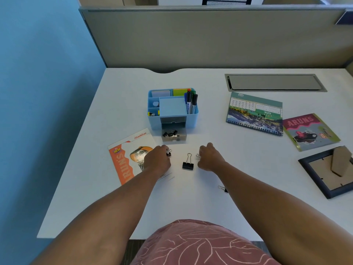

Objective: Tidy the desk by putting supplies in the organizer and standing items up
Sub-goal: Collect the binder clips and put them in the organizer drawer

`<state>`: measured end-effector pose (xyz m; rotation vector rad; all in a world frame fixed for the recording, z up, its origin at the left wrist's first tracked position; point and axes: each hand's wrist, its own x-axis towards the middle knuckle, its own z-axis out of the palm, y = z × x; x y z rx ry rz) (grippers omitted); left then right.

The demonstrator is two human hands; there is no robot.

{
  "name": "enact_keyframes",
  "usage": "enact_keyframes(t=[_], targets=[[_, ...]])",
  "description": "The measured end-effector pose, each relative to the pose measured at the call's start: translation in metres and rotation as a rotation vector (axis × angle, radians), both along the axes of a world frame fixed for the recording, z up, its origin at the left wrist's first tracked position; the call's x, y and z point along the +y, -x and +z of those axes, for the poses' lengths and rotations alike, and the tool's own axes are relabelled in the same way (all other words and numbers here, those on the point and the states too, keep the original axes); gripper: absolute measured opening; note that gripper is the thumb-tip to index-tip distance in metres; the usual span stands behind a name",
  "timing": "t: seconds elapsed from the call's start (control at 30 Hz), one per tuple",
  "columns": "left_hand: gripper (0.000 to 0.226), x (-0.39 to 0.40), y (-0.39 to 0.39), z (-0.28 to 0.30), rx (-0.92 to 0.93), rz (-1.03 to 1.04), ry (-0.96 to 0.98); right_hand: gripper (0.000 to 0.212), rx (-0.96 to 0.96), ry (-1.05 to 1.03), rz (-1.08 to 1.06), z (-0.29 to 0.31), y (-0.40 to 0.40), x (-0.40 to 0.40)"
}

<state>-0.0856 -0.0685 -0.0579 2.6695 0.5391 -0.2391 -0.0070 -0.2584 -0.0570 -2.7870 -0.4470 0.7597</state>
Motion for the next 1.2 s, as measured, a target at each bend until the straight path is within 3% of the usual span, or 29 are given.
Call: enact_keyframes(t=[0.4,0.8,1.2], targets=[[0.028,0.002,-0.005,0.001,0.02,-0.077,-0.042,0.025,-0.012,-0.109,-0.044,0.002,-0.004,0.005],[0.024,0.005,-0.008,-0.003,-0.009,-0.155,-0.041,0.01,0.022,-0.318,-0.273,0.004,-0.005,0.007],[0.025,0.011,-0.019,-0.005,0.023,-0.166,0.064,0.018,0.124,-0.495,-0.269,0.002,-0.004,0.007]])
